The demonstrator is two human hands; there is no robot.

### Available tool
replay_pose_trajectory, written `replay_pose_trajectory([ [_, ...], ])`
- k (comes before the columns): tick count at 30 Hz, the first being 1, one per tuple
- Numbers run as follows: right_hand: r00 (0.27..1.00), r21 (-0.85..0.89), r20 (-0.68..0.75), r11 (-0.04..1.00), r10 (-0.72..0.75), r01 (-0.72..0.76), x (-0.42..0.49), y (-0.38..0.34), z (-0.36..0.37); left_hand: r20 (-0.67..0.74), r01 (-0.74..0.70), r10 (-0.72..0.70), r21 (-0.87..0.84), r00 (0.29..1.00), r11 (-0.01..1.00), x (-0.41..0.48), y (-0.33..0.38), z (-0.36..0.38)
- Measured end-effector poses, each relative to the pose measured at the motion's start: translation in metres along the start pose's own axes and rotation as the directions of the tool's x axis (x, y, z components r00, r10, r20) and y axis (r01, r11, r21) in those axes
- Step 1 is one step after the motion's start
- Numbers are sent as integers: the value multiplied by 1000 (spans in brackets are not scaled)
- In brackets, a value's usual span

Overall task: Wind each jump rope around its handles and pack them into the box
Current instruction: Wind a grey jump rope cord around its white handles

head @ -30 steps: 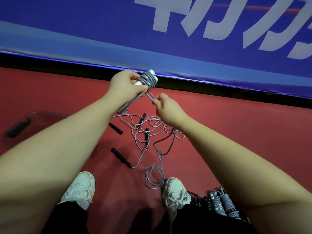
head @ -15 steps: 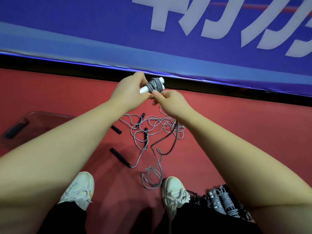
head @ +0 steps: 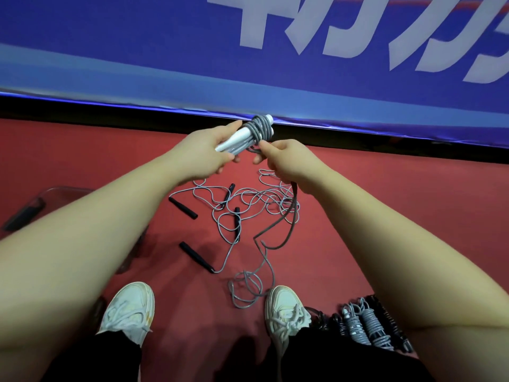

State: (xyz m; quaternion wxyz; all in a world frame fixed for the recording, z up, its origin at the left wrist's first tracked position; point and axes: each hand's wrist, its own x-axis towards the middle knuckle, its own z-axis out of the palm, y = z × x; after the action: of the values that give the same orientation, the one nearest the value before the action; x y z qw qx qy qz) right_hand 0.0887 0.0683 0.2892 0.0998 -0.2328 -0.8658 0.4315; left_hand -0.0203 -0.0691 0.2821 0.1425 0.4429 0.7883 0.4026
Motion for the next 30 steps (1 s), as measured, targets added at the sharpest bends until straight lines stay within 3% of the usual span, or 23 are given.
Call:
replay_pose_trajectory([
  [3, 1000, -281, 12, 959, -13, 16, 0, 3, -3, -65, 6, 9, 228, 998, 974, 3, 2, 5],
  [6, 996, -688, -41, 725, -82, 31, -4, 7, -2, -165, 93, -34, 363, 986, 927, 6, -6, 8],
  [8, 991, -764, -64, 644, -121, 29, -7, 8, 2, -190, 120, -47, 398, 981, 910, 7, -11, 10],
  [12, 976, -750, -43, 653, -213, 109, -7, 6, 12, -219, 112, -22, 412, 976, 904, 8, -16, 9],
  [15, 964, -776, -100, 625, -247, 80, 0, 6, 12, -232, 110, -17, 392, 972, 913, 9, -21, 7],
  [17, 985, -662, -109, 749, -137, 31, 6, 11, 12, -247, 100, -2, 384, 969, 918, 9, -21, 6],
  [19, 997, -399, -74, 916, 20, -48, 10, 17, 11, -266, 84, 24, 389, 964, 917, 8, -17, 7],
  [20, 996, -329, -52, 940, 76, -89, 9, 19, 11, -277, 78, 38, 395, 960, 915, 8, -15, 7],
  [22, 993, -339, -11, 934, 121, -117, 9, 21, 14, -296, 75, 56, 414, 953, 907, 9, -13, 8],
  [26, 994, -442, 47, 895, 98, -68, 3, 12, 25, -352, 135, 35, 446, 936, 885, 13, -22, 6],
  [30, 995, -439, 86, 898, 52, -9, -5, 1, 29, -363, 202, 4, 528, 932, 825, 13, -38, 2],
])
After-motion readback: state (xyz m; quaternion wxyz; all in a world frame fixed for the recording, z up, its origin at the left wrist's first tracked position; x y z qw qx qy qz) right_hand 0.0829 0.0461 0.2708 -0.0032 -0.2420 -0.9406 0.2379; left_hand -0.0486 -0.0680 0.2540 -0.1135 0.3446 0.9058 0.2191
